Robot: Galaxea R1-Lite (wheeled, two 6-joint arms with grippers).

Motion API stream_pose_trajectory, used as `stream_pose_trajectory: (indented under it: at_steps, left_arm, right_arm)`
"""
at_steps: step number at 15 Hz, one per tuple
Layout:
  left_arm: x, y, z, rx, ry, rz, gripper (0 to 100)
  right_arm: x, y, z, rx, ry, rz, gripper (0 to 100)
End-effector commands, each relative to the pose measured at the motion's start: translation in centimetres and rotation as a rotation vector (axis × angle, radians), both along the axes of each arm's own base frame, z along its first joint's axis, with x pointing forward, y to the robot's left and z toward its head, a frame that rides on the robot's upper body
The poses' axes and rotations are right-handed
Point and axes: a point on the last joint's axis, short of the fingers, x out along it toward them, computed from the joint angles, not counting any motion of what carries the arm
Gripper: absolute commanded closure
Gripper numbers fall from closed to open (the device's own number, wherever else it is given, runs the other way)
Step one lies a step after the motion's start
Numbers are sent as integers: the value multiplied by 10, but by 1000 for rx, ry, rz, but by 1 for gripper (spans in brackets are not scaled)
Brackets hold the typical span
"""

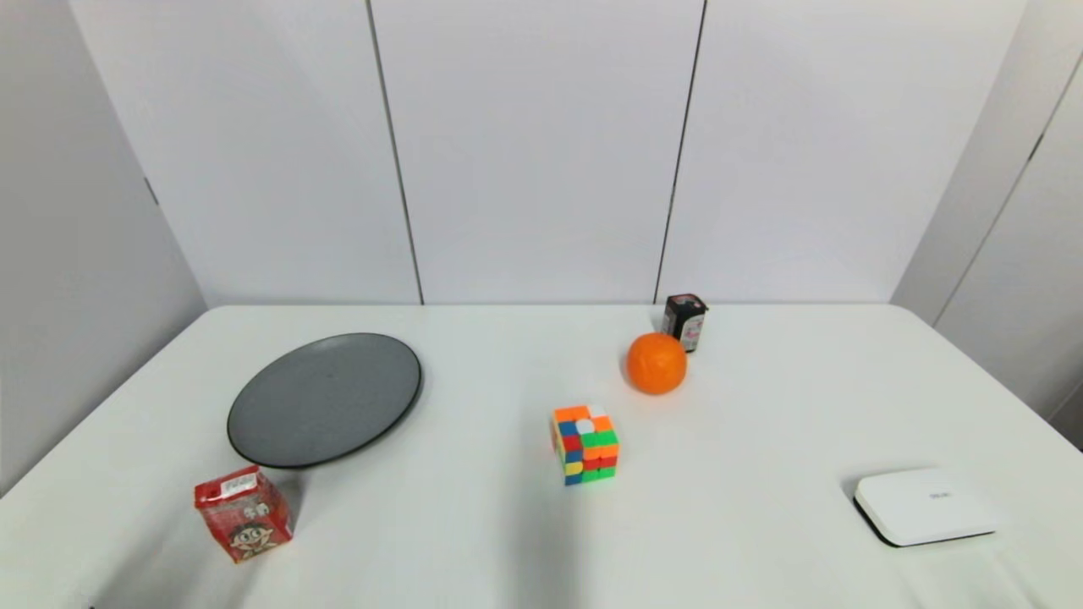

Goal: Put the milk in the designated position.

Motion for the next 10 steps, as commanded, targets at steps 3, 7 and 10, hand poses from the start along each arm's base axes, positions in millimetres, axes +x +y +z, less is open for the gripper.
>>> stream_pose_trajectory:
  at_steps: [3, 7, 10]
  left_arm:
    - [-18, 3, -64, -75, -69, 136, 0]
    - [-13, 4, -72, -154, -96, 201, 0]
    - [-13, 4, -72, -260, -88, 224, 0]
  right_arm:
    - [0, 0, 0, 0, 1, -1, 0]
    - [0, 0, 0, 0, 1, -1, 0]
    - [0, 0, 0, 0, 1, -1, 0]
